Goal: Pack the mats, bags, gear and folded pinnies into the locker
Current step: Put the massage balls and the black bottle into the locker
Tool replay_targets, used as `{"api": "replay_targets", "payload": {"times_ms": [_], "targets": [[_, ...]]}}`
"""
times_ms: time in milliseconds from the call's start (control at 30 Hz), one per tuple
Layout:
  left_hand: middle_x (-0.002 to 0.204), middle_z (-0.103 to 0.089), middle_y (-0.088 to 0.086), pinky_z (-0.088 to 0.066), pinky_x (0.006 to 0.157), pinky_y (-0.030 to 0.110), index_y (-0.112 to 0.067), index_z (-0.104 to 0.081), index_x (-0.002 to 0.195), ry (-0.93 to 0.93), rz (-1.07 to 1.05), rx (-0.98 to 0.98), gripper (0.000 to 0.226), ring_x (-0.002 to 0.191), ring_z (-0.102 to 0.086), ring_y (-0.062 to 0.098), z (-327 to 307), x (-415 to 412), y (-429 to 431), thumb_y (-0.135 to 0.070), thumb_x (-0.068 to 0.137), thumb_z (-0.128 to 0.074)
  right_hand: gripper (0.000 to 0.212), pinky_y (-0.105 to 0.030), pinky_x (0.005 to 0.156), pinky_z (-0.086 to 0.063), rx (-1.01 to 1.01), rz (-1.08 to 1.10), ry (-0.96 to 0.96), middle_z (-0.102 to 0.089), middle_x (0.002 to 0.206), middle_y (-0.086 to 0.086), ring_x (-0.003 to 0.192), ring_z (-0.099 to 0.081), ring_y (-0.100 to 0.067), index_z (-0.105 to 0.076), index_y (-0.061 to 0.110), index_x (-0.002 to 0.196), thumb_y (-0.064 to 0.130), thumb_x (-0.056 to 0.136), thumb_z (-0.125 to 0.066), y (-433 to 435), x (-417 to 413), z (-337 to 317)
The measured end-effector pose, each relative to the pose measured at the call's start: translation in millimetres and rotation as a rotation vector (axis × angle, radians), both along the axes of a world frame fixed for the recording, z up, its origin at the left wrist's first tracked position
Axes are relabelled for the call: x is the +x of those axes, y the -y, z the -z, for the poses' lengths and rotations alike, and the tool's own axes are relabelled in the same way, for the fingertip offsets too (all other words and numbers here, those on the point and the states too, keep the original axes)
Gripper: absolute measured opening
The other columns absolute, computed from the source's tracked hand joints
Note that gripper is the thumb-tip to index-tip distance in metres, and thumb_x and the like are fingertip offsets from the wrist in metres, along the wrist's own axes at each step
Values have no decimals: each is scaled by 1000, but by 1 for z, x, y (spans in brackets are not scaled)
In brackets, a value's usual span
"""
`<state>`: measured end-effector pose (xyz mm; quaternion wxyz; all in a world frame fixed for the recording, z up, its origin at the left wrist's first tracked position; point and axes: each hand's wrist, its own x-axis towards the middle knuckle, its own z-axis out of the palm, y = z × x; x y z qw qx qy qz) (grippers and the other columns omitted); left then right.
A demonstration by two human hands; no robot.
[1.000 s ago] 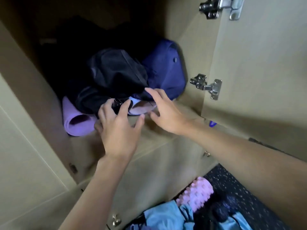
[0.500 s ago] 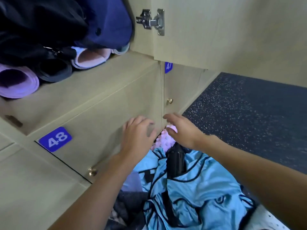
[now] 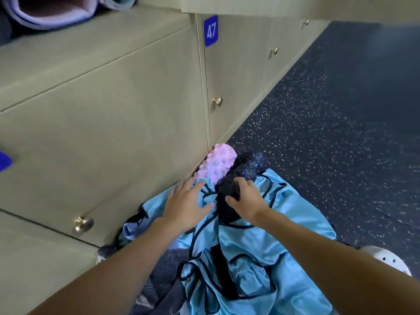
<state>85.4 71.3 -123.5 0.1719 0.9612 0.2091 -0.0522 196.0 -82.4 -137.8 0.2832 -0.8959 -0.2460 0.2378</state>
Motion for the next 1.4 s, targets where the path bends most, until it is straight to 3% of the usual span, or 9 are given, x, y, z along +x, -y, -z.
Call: {"api": "replay_targets", "payload": {"times_ms": [233, 433, 733, 867, 933, 1000, 1100, 1233, 1400], "targets": [[140, -55, 1, -41, 105, 40, -27, -49, 142, 49, 49, -126, 62, 131, -49, 23, 33, 85, 21, -53, 87, -63, 53, -41, 106, -36, 54, 268, 26, -41, 133, -23, 121, -47, -42, -38, 8, 141, 27, 96, -58, -14, 68, 40], [139, -54, -11, -30, 108, 41, -45, -36, 140, -22, 93, -34, 70, 132, -40, 25, 52, 101, 21, -63, 79, -64, 60, -35, 102, -36, 70, 321, -85, -54, 133, -20, 125, -49, -35, -35, 18, 146, 32, 94, -61, -18, 104, 69], [140, -54, -5, -32, 109, 41, -38, -37, 144, -30, 99, -102, 72, 133, -40, 25, 48, 94, 15, -60, 82, -66, 63, -25, 90, -42, 239, 376, -67, -62, 118, -6, 108, -58, -23, -49, 22, 134, 27, 78, -78, -14, 109, 53], [126, -59, -1, -43, 97, 38, -29, -46, 138, 84, 72, -180, 59, 120, -52, 23, 16, 87, 9, -43, 86, -69, 66, -39, 95, -50, 324, 300, -36, -63, 115, -6, 105, -60, -26, -46, 35, 131, 38, 71, -74, -5, 99, 8], [114, -61, -5, -48, 90, 28, -31, -49, 131, 198, 52, -319, 49, 108, -60, 7, -19, 81, -3, -30, 87, -71, 64, -45, 95, -51, 370, 251, -54, -65, 111, -2, 103, -62, -25, -46, 39, 126, 43, 68, -73, -5, 93, -23], [117, -61, -13, -52, 94, 27, -51, -42, 130, 270, 41, -427, 58, 103, -62, -6, -59, 74, -18, -39, 81, -70, 56, -45, 96, -51, 457, 187, -87, -67, 106, 2, 99, -66, -18, -48, 36, 120, 36, 71, -76, -8, 86, -58], [130, -55, -17, -48, 102, 39, -67, -33, 132, 356, 77, -396, 74, 111, -59, 4, -120, 61, -36, -61, 68, -69, 41, -40, 94, -53, 581, 95, -148, -67, 105, -7, 92, -66, -16, -50, 29, 114, 25, 81, -76, -20, 72, -124], [139, -45, -18, -44, 104, 25, -47, -40, 140, 584, 152, -329, 82, 125, -50, 1, -202, 40, -36, -55, 66, -76, 31, -26, 80, -56, 748, -25, -231, -65, 111, -20, 88, -64, -17, -53, 20, 116, 19, 90, -69, -43, 48, -219], [134, -47, -10, -35, 109, 17, -32, -49, 138, 869, 93, -167, 73, 130, -46, 2, -293, 20, -46, -31, 71, -78, 24, -21, 65, -56, 888, -142, -231, -63, 105, -10, 84, -67, -20, -53, 23, 112, 26, 92, -66, -73, 23, -316]]}}
